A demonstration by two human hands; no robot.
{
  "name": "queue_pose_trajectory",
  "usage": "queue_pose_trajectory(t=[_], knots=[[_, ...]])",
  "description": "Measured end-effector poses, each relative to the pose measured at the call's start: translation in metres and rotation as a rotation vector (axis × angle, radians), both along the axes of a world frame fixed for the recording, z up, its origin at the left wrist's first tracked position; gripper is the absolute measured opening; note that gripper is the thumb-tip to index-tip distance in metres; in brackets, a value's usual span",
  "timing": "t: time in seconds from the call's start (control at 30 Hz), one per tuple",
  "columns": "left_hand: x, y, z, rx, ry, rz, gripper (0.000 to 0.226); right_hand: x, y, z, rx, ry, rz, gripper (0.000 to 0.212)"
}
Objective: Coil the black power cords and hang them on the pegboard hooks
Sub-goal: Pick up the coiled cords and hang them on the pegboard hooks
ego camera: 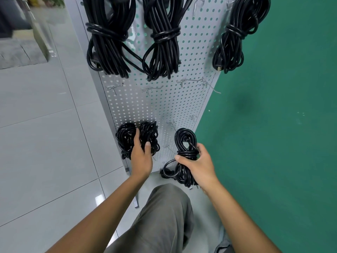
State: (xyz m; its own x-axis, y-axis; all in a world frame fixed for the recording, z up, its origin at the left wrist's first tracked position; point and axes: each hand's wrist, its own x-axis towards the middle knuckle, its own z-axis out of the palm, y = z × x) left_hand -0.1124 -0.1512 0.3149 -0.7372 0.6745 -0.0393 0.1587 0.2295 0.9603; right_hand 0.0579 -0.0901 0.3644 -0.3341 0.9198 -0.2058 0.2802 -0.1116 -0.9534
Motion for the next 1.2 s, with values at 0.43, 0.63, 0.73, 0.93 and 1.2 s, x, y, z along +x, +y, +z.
queue_pose_trajectory(t=[0.43,0.63,0.73,0.93,1.2], knots=[[0.039,-0.039,-0.014,-0.014,-0.035,-0.053,0.027,-0.042,0.044,-0.055,0.112,0.059,-0.095,0.062],[0.039,-0.033,-0.011,-0.017,-0.051,-0.077,0.021,-0.055,0.047,-0.070,0.028,0.133,-0.085,0.064],[0.038,-0.030,-0.013,-0.028,-0.066,-0.069,0.017,-0.062,0.051,-0.071,-0.048,0.151,-0.106,0.063],[0.037,-0.026,-0.015,-0.044,-0.051,-0.088,0.015,-0.060,0.063,-0.076,-0.006,0.193,-0.096,0.045],[0.038,-0.016,-0.014,-0.048,-0.064,-0.101,0.015,-0.047,0.079,-0.084,-0.003,0.155,0.016,0.041]])
